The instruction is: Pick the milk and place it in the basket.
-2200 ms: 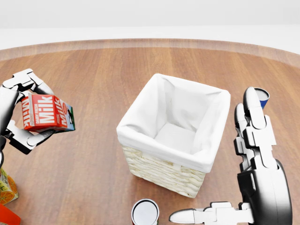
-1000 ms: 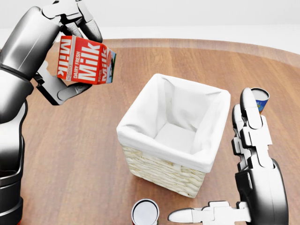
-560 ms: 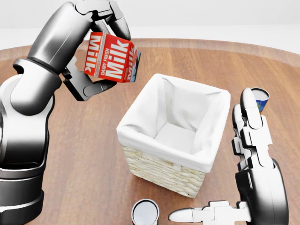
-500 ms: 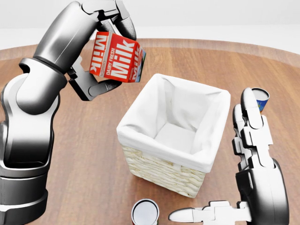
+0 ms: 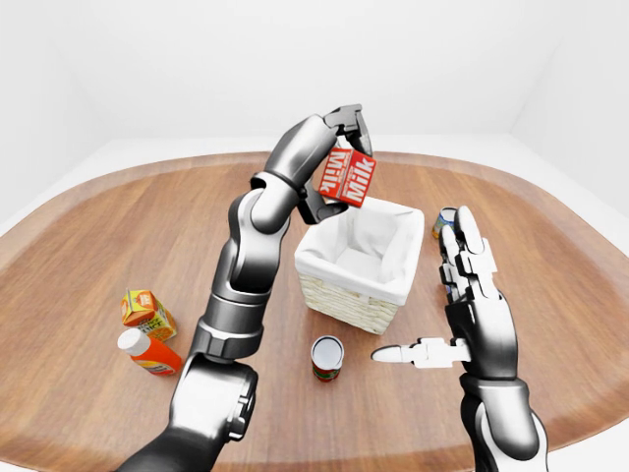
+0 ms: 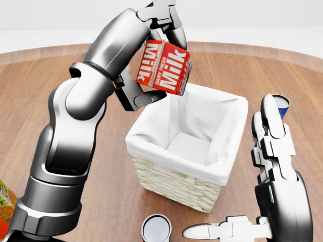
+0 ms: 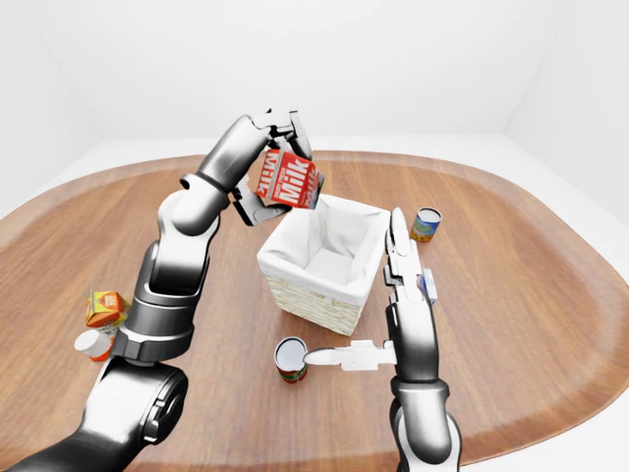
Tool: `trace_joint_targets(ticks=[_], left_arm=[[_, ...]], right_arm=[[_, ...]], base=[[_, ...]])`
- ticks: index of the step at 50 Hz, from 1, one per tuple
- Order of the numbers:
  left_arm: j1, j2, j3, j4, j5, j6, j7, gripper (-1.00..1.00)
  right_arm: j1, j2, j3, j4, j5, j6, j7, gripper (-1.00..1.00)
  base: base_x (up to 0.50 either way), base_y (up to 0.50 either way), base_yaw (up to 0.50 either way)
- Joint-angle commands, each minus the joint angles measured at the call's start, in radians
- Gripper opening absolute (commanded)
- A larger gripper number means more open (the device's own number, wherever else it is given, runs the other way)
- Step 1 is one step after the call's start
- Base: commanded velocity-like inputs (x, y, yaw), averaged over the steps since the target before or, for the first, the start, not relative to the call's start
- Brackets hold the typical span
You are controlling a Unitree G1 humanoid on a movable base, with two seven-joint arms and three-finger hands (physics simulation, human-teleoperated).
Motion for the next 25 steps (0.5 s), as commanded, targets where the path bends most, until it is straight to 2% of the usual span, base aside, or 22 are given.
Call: trace_joint_targets(ticks=[1,15,20,25], left_arm=[[-0.027,-0.056,-0.016,0.061,-0.013,0.0,0.058,-1.0],[-0.057,-0.086,-0.018,0.152,-0.026,0.0,0.087,-1.0],[-0.083,-0.078,-0.009,0.21,-0.043,0.0,0.109,-1.0],[-0.126,-0.065,0.0,0.301,-0.072,0.0,0.134,-1.0]], right_arm=[[0.001,0.0,-0.001,0.003,0.001,-0.003,0.0,1.0],[0.002,0.0,-0.002,0.001,0.001,-0.003,0.0,1.0],[0.003,0.0,0.002,0.007,-0.001,-0.01,-0.001,1.0],[0.003,0.0,0.001,-0.002,0.001,-0.001,0.0,1.0]], base=[[0.0,0.0,0.0],[0.0,0.0,0.0],[0.0,0.0,0.0],[0.0,0.0,0.0]])
